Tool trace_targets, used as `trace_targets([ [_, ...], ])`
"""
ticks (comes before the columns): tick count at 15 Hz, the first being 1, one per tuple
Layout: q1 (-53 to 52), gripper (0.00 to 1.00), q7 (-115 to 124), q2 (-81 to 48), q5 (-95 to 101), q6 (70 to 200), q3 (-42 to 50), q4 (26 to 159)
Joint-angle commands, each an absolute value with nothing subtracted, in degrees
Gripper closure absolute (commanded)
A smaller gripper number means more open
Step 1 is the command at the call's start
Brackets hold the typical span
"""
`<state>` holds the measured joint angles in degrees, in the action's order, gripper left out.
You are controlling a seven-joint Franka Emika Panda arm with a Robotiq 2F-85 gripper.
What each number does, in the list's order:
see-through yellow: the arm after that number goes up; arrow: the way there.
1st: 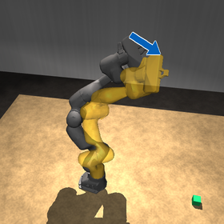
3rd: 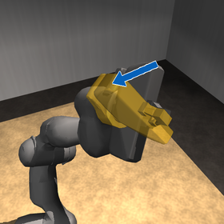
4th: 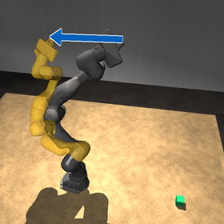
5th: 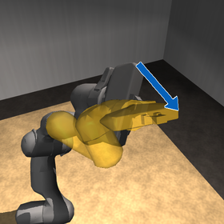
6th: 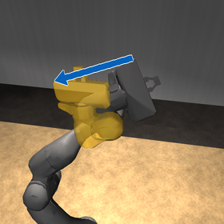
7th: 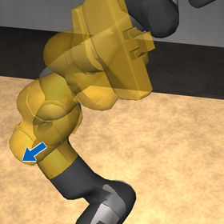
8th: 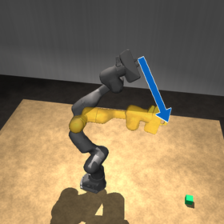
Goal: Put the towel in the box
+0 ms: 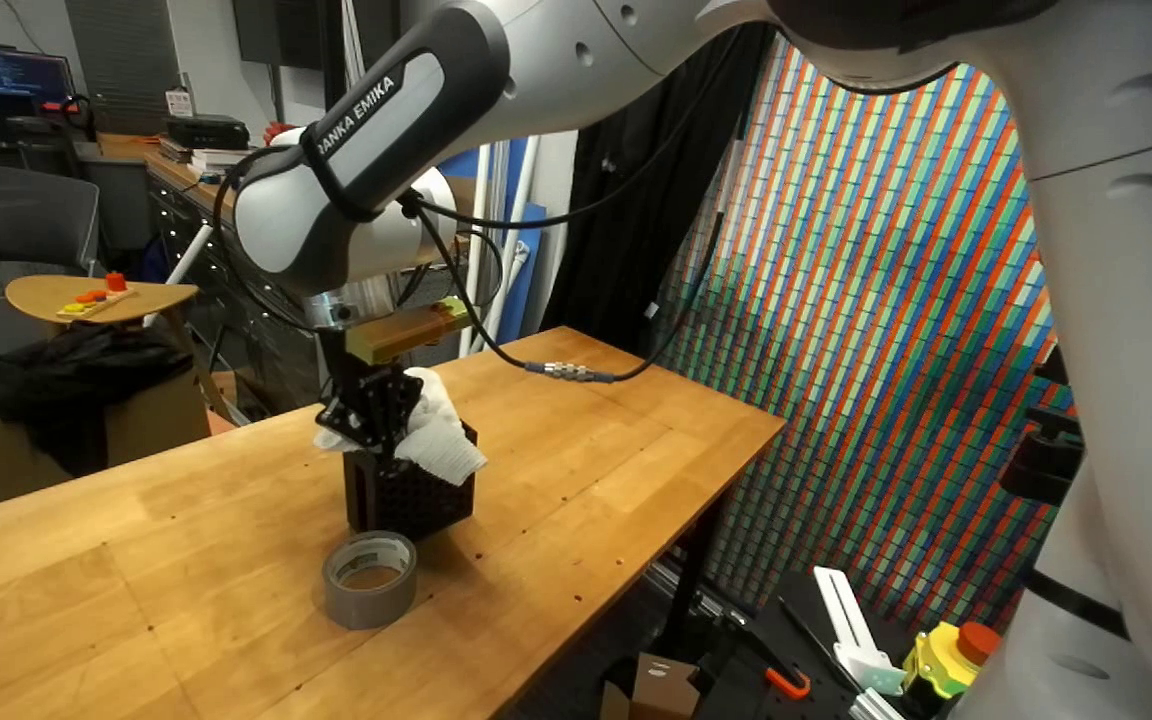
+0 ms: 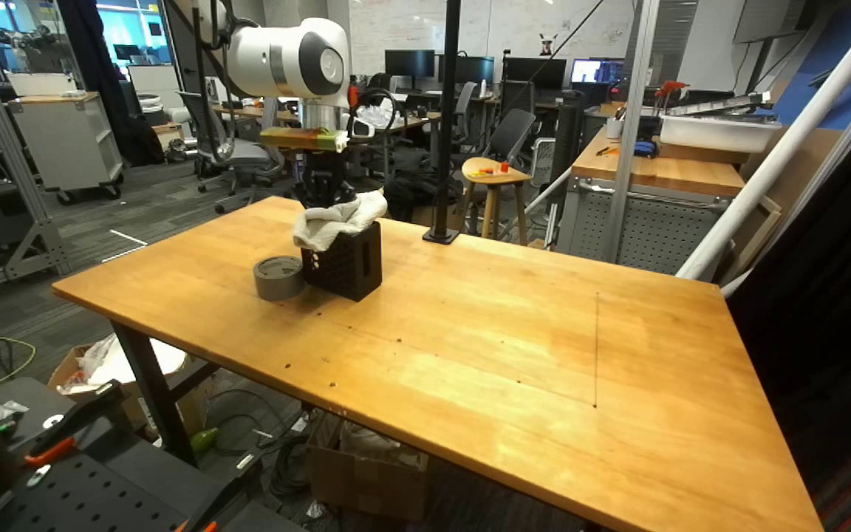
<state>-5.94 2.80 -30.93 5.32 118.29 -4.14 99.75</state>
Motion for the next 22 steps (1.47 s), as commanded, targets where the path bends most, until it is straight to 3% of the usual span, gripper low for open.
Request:
trace_targets([
  [1,-5.4,0.99,0.7,-31.5,2.7,120.5,-4.8,100.6],
  [22,-4.0,0.99,1.3,-20.5,13.2,117.9,0.5,102.2],
])
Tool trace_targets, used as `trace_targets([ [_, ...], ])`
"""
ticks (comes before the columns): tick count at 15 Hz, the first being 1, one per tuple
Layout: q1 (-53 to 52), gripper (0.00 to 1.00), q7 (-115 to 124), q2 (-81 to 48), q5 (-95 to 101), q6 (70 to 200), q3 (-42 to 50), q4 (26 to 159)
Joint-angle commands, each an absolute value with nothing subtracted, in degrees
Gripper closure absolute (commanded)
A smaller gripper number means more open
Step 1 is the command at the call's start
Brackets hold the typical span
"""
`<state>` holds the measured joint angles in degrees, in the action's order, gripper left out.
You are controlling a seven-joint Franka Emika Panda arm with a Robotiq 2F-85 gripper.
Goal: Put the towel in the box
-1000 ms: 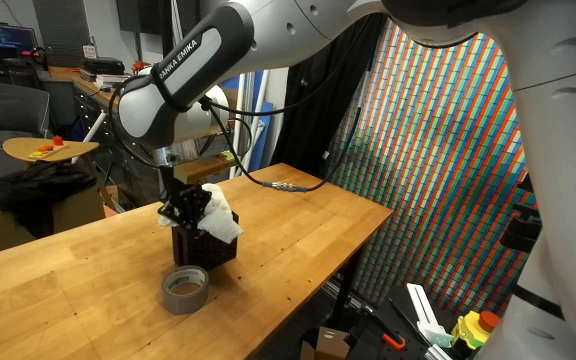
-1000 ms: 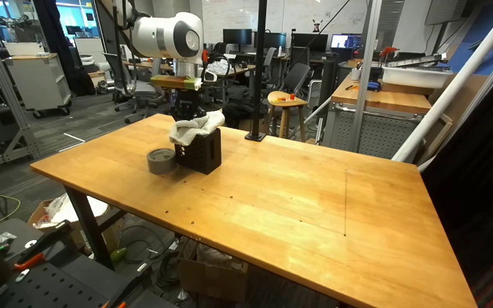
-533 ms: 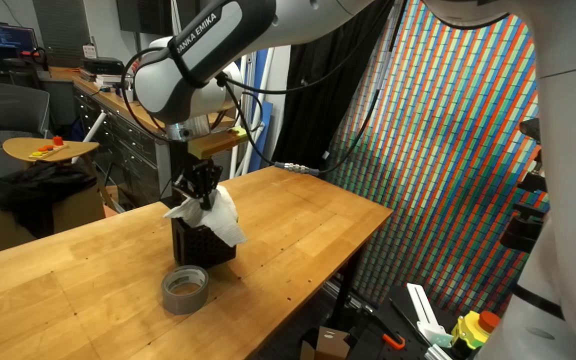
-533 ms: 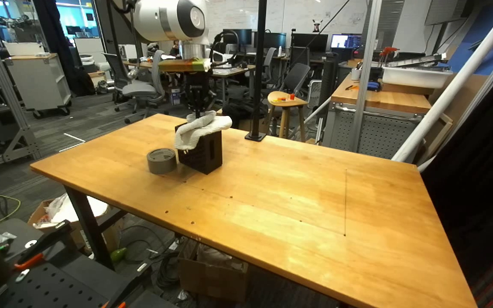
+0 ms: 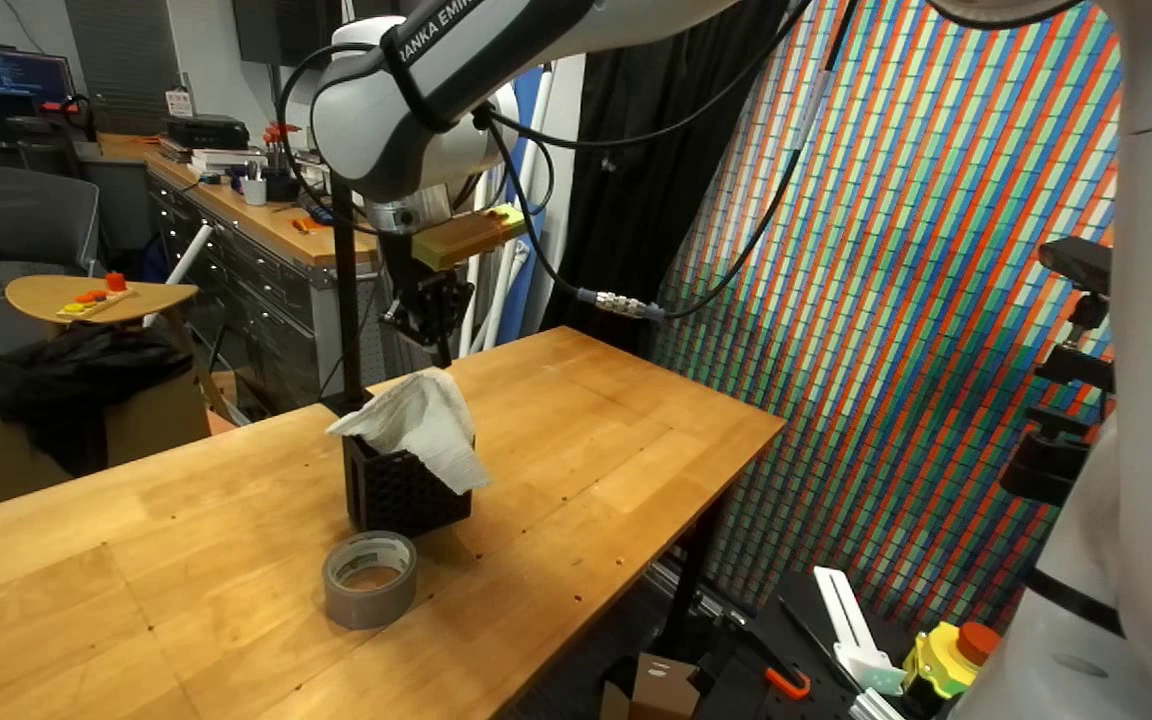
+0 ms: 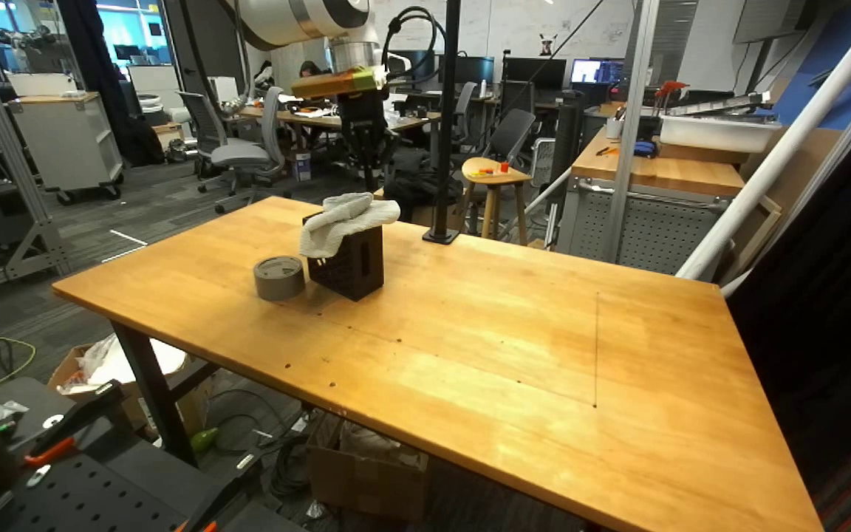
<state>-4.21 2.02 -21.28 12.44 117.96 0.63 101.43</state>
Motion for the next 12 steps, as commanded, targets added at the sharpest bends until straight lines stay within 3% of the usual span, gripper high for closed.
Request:
trace_targets([
  [1,-3.9,0.99,1.2,-20.7,13.0,118.0,0.4,102.5],
  [12,-4.9,0.99,2.0,-22.4,10.0,119.2,-2.1,102.6],
])
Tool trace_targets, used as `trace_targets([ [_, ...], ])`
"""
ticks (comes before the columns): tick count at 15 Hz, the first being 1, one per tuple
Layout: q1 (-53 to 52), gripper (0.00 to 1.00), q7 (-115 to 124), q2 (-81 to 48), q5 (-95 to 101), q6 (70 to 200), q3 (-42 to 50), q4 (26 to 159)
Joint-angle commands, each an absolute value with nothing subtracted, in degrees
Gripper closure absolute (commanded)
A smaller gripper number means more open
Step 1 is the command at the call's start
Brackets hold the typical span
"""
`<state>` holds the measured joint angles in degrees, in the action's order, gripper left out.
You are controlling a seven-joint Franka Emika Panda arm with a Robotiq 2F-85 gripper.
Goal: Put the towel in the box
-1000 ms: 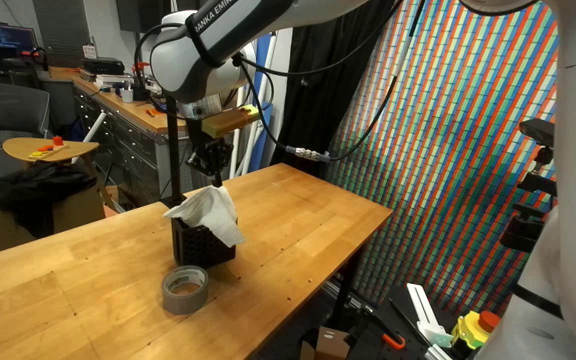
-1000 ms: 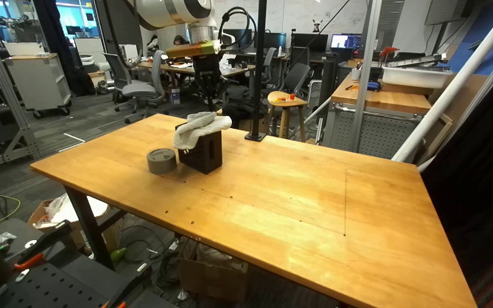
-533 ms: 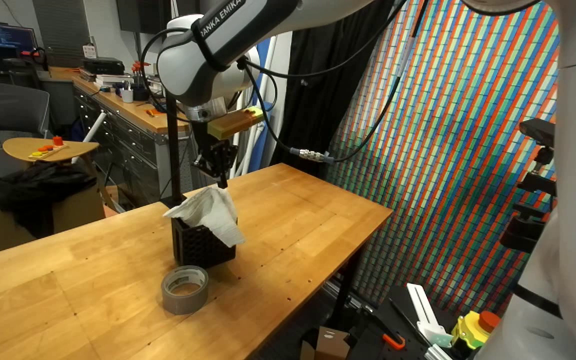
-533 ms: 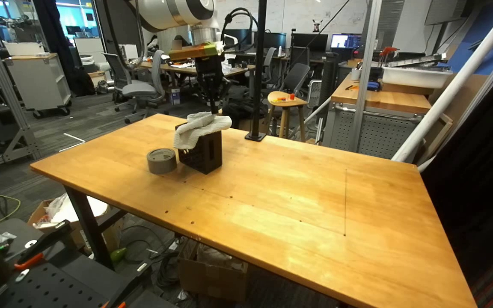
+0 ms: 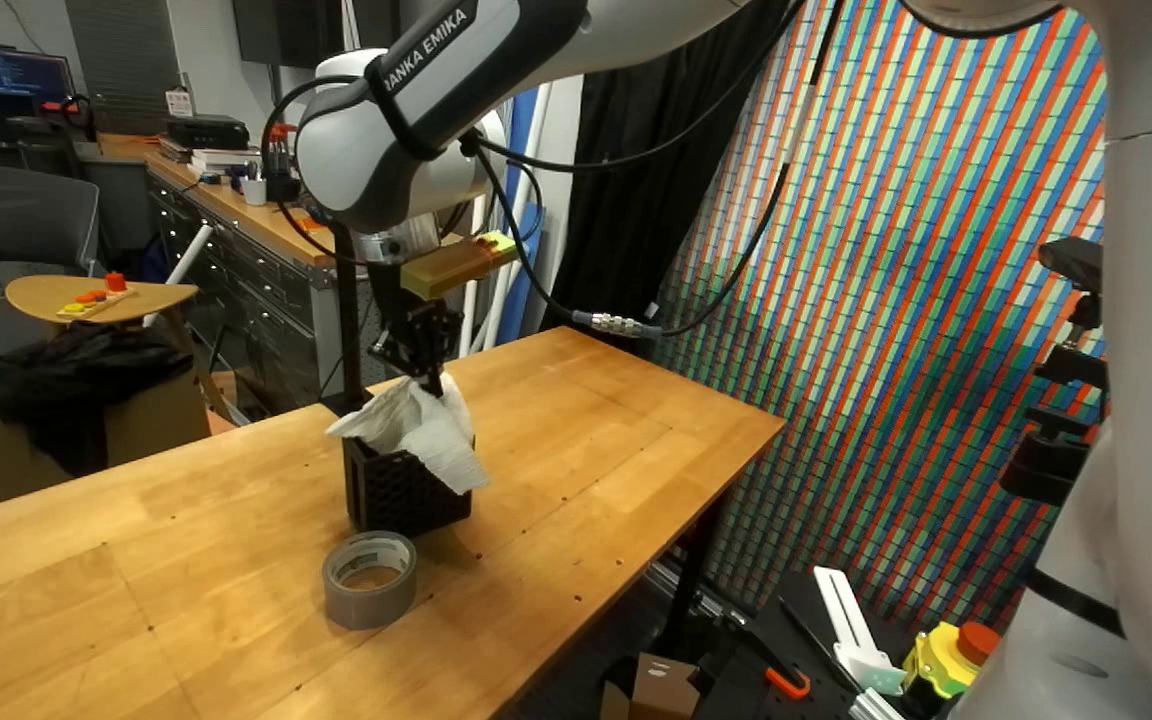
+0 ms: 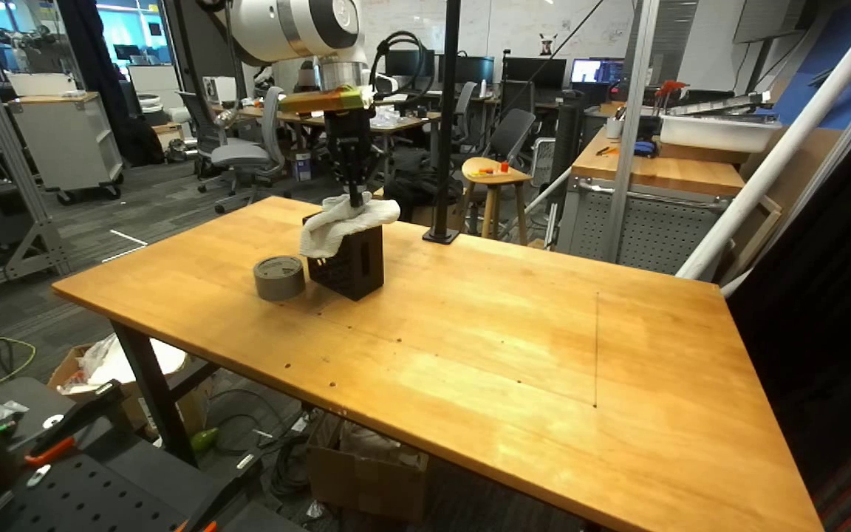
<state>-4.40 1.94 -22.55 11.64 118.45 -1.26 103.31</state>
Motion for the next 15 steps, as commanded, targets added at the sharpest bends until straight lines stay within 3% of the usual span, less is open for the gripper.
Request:
trace_targets([
  [1,-5.0,0.99,2.0,-22.5,9.7,119.4,-2.5,102.4],
  [15,-5.0,0.99,1.0,-25.5,6.9,119.4,-3.4,103.4],
])
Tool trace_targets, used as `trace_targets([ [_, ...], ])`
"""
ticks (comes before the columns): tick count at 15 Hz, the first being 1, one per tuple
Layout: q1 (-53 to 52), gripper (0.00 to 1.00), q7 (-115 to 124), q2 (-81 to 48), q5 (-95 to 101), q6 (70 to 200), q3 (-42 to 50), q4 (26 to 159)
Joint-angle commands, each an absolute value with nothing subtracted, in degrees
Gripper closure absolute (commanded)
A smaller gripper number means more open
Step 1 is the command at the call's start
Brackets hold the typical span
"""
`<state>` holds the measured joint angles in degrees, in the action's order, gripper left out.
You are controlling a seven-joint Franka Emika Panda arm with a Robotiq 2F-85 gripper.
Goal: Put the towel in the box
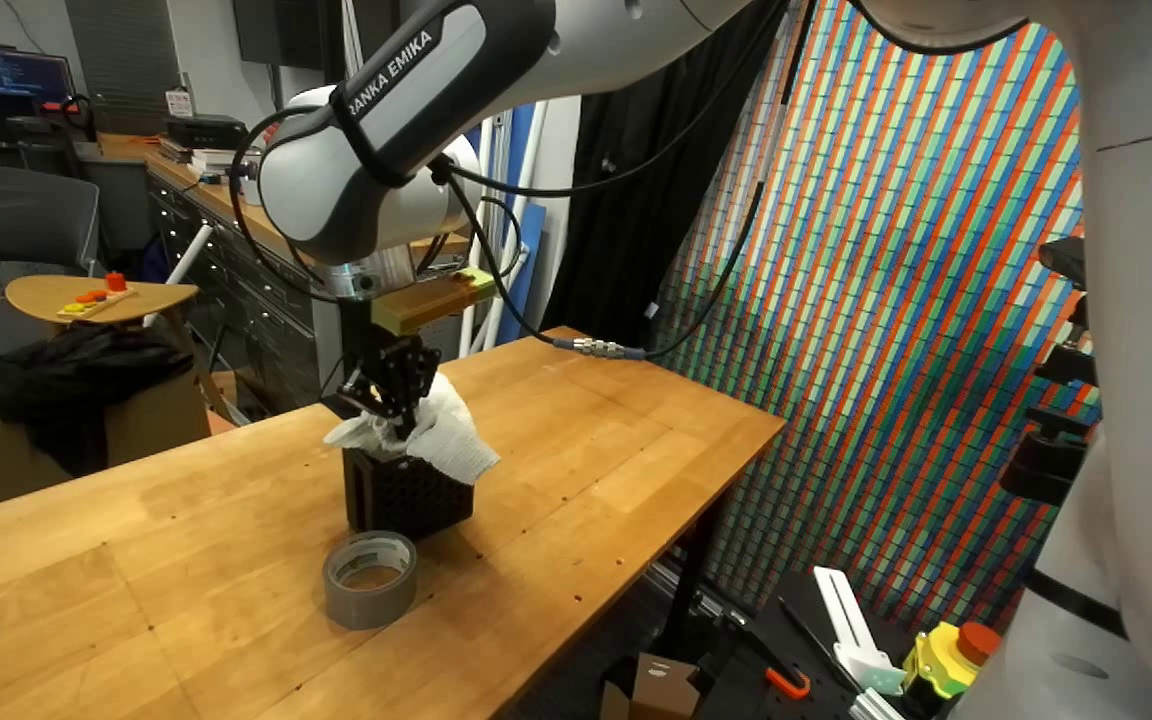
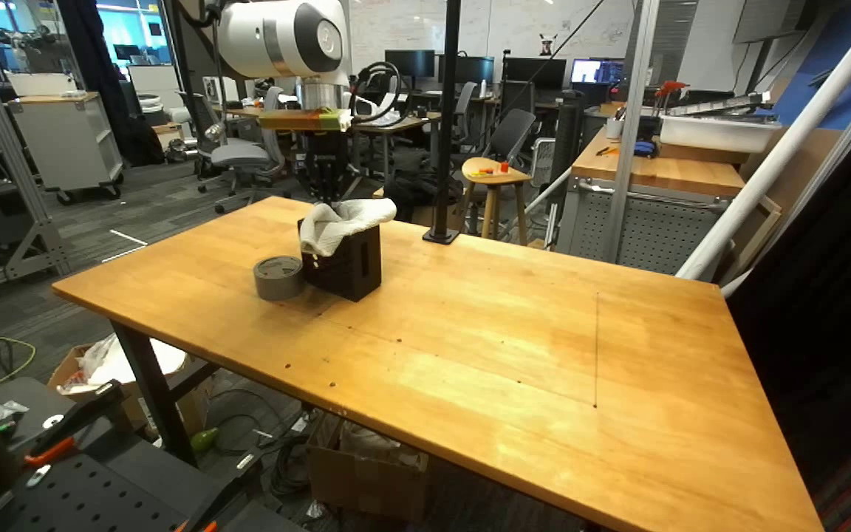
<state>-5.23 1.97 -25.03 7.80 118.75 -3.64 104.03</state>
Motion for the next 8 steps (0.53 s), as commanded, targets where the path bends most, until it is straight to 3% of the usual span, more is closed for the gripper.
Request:
trace_targets([
  [1,-5.0,0.99,0.9,-25.9,6.8,119.6,-3.4,103.0],
  [8,-4.9,0.99,0.4,-27.3,6.1,120.9,-3.7,102.5],
])
